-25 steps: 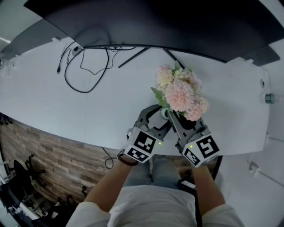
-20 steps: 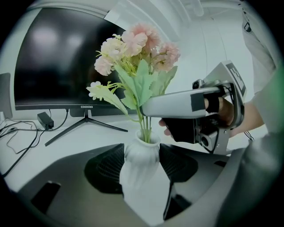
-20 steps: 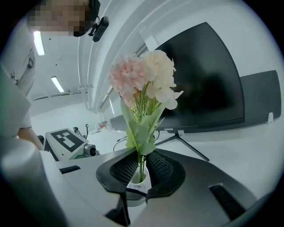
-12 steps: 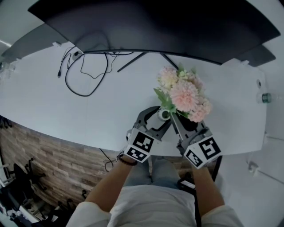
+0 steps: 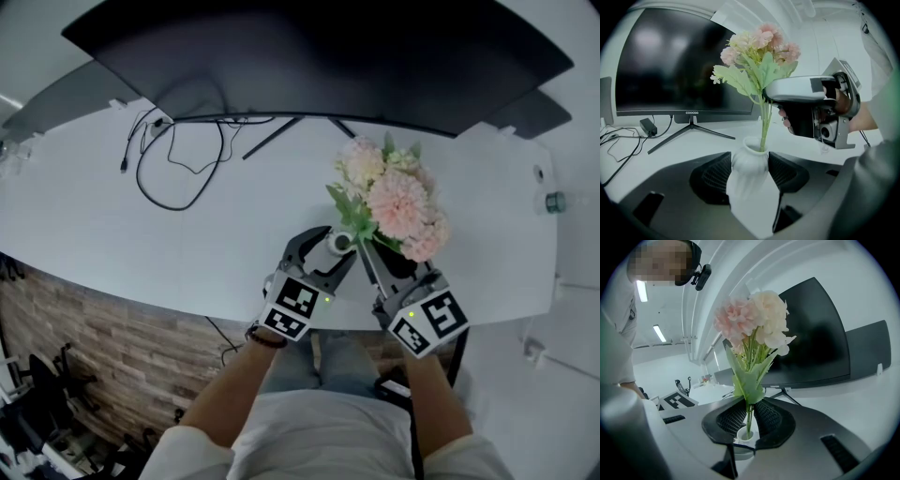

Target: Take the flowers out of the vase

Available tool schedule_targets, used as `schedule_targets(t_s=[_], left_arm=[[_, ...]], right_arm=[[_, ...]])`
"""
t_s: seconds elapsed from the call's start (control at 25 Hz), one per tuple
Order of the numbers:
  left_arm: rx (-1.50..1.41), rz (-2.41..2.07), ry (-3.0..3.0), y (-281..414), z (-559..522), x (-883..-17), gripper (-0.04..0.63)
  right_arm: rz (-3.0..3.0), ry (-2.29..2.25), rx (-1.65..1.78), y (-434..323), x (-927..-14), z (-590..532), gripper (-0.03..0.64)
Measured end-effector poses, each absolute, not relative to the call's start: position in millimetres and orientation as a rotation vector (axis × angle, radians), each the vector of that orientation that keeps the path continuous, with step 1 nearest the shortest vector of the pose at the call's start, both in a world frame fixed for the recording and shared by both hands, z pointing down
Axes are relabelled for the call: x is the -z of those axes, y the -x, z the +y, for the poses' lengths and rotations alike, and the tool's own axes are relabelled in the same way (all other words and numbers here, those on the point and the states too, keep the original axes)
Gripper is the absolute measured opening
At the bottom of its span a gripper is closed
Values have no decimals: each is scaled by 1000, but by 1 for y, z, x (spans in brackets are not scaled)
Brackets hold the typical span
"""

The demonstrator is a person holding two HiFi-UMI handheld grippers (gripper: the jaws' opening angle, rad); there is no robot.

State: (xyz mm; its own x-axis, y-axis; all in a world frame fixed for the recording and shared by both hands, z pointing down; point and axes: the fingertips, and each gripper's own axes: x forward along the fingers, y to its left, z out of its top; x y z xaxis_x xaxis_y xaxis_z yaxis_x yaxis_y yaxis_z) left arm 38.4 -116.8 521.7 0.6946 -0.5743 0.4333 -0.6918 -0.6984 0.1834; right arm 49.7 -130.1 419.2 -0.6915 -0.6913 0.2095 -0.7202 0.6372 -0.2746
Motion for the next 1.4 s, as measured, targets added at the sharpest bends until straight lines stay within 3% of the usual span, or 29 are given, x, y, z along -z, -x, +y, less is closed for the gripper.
schedule_targets(t_s=[1.4], left_arm=[[-506, -1006, -2566, -48, -115, -520, 252]], right_arm=[[-2839, -1308, -507, -93, -364, -119, 67]])
